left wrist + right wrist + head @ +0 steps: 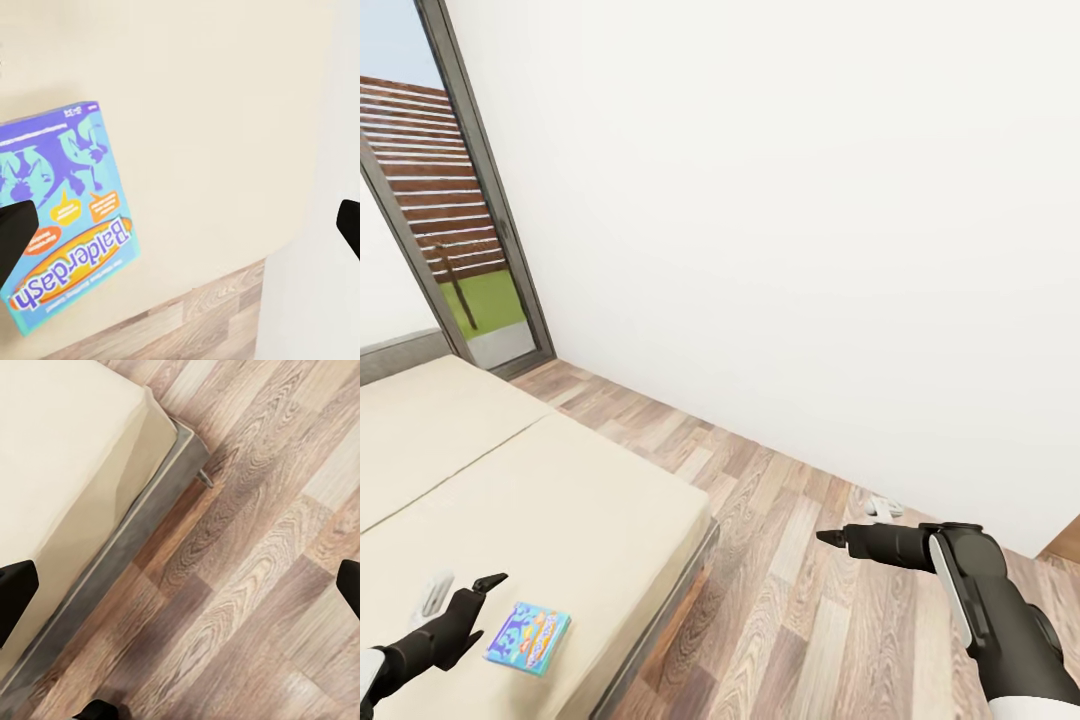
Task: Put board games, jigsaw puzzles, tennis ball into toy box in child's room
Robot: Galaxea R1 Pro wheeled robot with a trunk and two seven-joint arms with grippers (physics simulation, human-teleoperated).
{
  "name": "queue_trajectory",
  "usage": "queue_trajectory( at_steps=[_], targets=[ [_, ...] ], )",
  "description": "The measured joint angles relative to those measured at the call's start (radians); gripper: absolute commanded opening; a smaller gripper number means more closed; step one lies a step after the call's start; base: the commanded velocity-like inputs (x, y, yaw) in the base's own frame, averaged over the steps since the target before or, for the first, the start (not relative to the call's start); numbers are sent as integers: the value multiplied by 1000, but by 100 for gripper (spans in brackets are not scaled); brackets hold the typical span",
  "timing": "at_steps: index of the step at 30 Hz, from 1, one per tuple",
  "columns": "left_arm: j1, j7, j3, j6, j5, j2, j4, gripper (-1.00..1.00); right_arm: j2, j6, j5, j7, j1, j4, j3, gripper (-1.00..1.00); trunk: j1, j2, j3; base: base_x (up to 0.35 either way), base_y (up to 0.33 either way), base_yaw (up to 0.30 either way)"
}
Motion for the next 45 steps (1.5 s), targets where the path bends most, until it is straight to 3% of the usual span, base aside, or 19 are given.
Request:
queue_trajectory(
  at_steps=[5,13,20,26,34,45],
  targets=[
    [-27,-2,-13,-18,-14,0,41,100,-2,0,0,0,0,-1,0,100,19,-35,-16,0,0,1],
    [-103,-27,-39,-107,-97,2,154,100,-6,0,-1,2,1,-1,-1,100,50,-91,-41,0,0,0],
    [-123,-44,-42,-132,-119,4,184,100,-8,0,-1,2,1,-2,-1,100,77,-140,-63,0,0,0],
    [-131,-49,-43,-135,-119,16,190,100,-8,0,-2,2,2,-8,-1,100,100,-182,-82,0,0,0],
    [-149,-54,-42,-128,-116,51,195,100,-8,0,-3,2,3,-17,-1,100,130,-238,-107,0,0,21],
    [-164,-78,-44,-126,-117,81,207,100,-1,-16,-1,1,4,-19,0,100,173,-315,-141,0,0,207]
  ],
)
